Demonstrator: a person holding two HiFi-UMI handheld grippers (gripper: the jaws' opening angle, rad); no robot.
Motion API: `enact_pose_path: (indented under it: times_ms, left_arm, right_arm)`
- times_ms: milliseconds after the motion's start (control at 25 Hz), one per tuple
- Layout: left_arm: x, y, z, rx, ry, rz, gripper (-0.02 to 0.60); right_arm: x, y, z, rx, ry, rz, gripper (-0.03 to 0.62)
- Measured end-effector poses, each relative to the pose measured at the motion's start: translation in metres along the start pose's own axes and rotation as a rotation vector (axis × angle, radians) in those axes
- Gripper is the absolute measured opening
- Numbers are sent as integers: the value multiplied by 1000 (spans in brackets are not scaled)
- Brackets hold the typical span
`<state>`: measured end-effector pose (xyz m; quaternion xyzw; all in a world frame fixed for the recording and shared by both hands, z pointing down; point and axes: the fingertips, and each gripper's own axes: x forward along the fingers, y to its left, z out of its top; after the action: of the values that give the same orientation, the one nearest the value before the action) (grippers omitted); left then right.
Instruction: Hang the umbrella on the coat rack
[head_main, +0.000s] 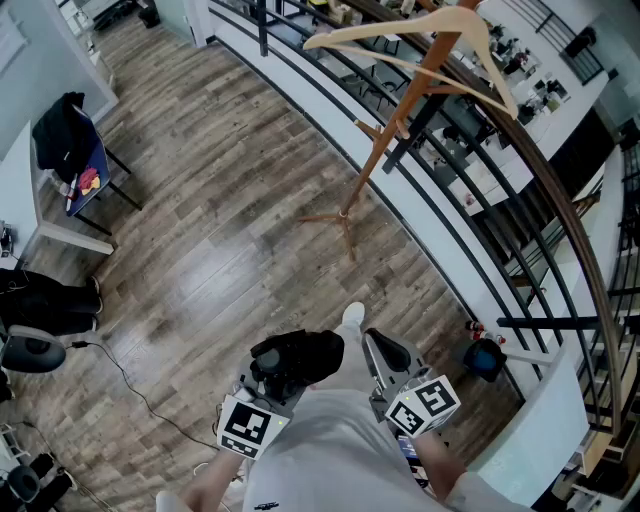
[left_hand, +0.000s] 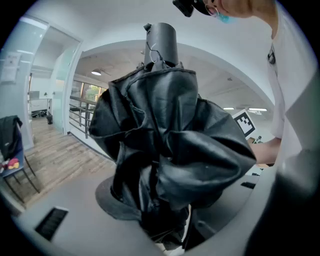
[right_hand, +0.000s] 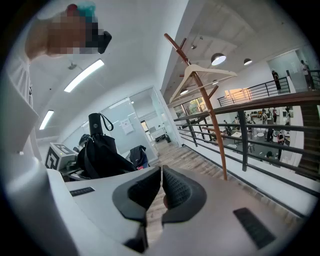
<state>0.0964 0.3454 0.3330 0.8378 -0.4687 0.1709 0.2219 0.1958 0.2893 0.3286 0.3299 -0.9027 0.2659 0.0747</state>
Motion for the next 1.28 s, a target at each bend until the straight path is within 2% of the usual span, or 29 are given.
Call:
enact_pose_path:
  times_ms: [160, 400, 480, 680, 720, 800, 880, 920, 1040, 1120, 1280]
  left_arm:
    - [-47, -23, -20, -58, 33, 17, 247]
    - [-56, -53, -9, -121, -4, 33, 247]
    - [-57, -61, 2, -128, -22, 40, 247]
    - [-49, -70, 9, -92, 1, 58, 247]
    - [-48, -72, 9, -97, 2, 55, 247]
    - [-43, -77, 5, -112, 9, 41, 247]
    - [-35, -77, 3, -116, 13, 52, 247]
    - [-32, -74, 3, -113, 12, 75, 247]
    - [-31, -59, 11, -103, 6, 149, 247]
    - [-34, -49, 20, -105, -6, 157, 247]
    - [-30, -16, 33, -99, -32, 139, 247]
  right_arm:
    - [-23, 50, -10, 16, 18, 34, 41]
    - [-35, 80, 1, -2, 13, 92, 41]
    - [-40, 77, 10, -9, 2, 87, 41]
    - [-50, 54, 14, 77, -44, 92, 41]
    - [-53, 54, 15, 49, -52, 107, 41]
    - [-57, 57, 16, -92, -61, 139, 41]
    - [-58, 53, 20, -240, -65, 127, 41]
    - [-57, 45, 23, -257, -75, 112, 41]
    - [-58, 22, 31, -130, -120, 92, 41]
    - [-54, 16, 37, -76, -144, 86, 41]
    - [-19, 15, 46, -112, -133, 52, 41]
